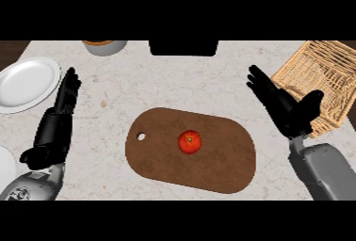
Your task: Pick the tomato from the cutting board and place it in the basket
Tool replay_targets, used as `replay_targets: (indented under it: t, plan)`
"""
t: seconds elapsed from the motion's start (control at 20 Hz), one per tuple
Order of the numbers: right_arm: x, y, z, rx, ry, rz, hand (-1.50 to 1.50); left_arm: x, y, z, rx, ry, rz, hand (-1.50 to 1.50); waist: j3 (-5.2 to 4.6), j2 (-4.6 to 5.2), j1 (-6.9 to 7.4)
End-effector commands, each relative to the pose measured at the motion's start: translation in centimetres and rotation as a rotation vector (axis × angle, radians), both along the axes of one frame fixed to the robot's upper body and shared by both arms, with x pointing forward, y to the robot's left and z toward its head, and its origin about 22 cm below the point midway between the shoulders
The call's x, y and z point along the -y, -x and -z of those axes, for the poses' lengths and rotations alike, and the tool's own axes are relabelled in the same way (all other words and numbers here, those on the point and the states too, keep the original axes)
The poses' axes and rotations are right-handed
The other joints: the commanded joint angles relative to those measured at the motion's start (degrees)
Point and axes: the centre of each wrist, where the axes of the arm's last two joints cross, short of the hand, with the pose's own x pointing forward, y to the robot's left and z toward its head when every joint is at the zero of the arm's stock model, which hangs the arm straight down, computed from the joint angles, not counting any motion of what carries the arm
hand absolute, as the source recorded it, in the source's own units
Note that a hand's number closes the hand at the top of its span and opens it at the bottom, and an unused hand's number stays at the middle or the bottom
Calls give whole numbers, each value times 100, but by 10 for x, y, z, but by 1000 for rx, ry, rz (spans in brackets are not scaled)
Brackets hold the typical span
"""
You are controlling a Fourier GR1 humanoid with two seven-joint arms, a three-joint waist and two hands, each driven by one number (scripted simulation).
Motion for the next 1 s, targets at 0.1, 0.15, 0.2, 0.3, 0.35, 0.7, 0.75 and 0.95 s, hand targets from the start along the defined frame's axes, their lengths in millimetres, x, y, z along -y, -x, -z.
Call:
replay_targets:
  t: [0.1, 0.15, 0.2, 0.3, 0.35, 0.7, 0.75, 0.95]
  plan:
    - [-22, -17, -4, 110, -6, -70, 150, -10, -12, 6, -59, -14, 120, 0, 160, 141, 41]
    - [-15, -15, -9, 133, -14, -96, 150, -18, -14, -9, -82, -4, 158, 0, 161, 130, 33]
    - [-32, -19, 7, 177, -24, -110, 150, -25, -21, -2, -85, -8, 197, 0, 161, 166, 59]
    - [-67, -8, -41, 470, 111, -442, 150, -1, -6, 13, -177, 14, 262, 0, 155, 121, 172]
    - [-100, 6, -12, 426, -65, -433, 150, -1, -9, 9, -193, 28, 282, 0, 170, 158, 149]
    - [-194, 67, 37, 472, 168, -207, -150, -28, -15, 2, -198, 13, 274, 0, 150, 91, 33]
    - [-199, 67, 24, 488, 205, -162, -150, -15, -11, 17, -223, 28, 273, 0, 144, 75, -28]
    - [-179, 38, -2, 536, 470, 12, -150, -22, -3, 12, -240, 14, 276, 0, 135, -6, -82]
